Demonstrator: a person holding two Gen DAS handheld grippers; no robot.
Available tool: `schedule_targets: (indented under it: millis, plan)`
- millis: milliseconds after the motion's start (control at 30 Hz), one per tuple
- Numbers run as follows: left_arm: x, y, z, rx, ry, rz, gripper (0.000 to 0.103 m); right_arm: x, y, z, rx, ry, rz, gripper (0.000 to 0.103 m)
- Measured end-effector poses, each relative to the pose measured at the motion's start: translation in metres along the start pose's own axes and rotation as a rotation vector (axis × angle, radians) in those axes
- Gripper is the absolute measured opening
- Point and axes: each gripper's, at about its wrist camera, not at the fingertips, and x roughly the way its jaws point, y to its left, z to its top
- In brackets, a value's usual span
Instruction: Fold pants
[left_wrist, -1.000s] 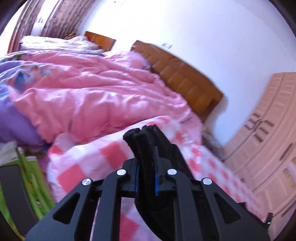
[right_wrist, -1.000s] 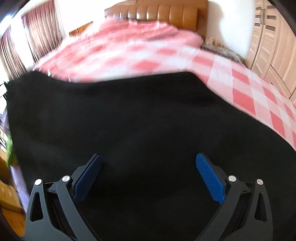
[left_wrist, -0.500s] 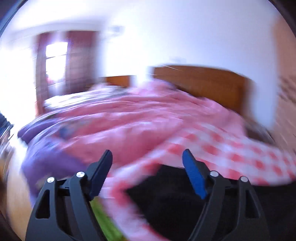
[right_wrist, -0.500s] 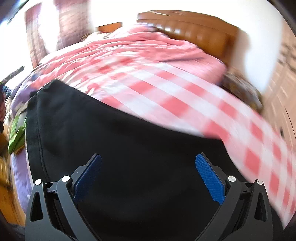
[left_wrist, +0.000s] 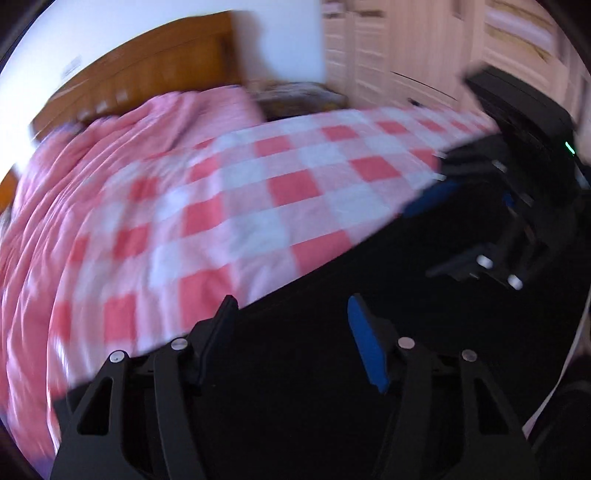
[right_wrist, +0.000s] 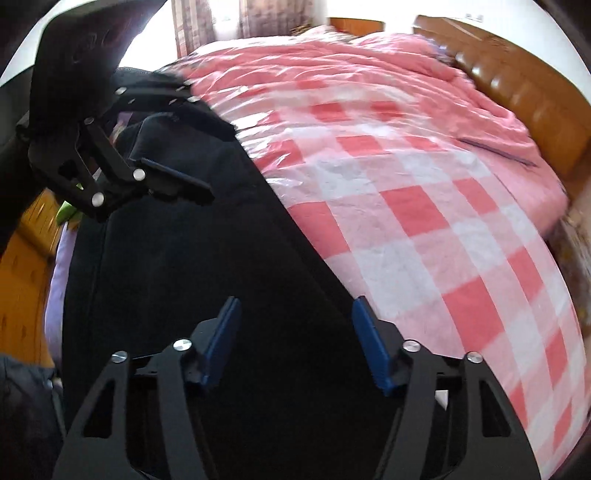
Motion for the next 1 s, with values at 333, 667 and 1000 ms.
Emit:
schedule_targets:
  millis: [333,667,1000]
  plan:
    - [0.050,-0.011,0.015,0.223,0.105,-0.115,0.031,0.002,-0.002,-0.002,-0.098,-0.007,0.028,0.025]
    - [0.046,-0.022,0.010,0.258,0.085,-0.097,0.005,-0.001,0.012,-0.006,-0.126,-0.048,-0.040,0.012]
    - [0.036,-0.016,0.023,0.257,0.072,-0.036,0.005,0.000,-0.002,0.004,-0.056,-0.052,-0.056,0.012]
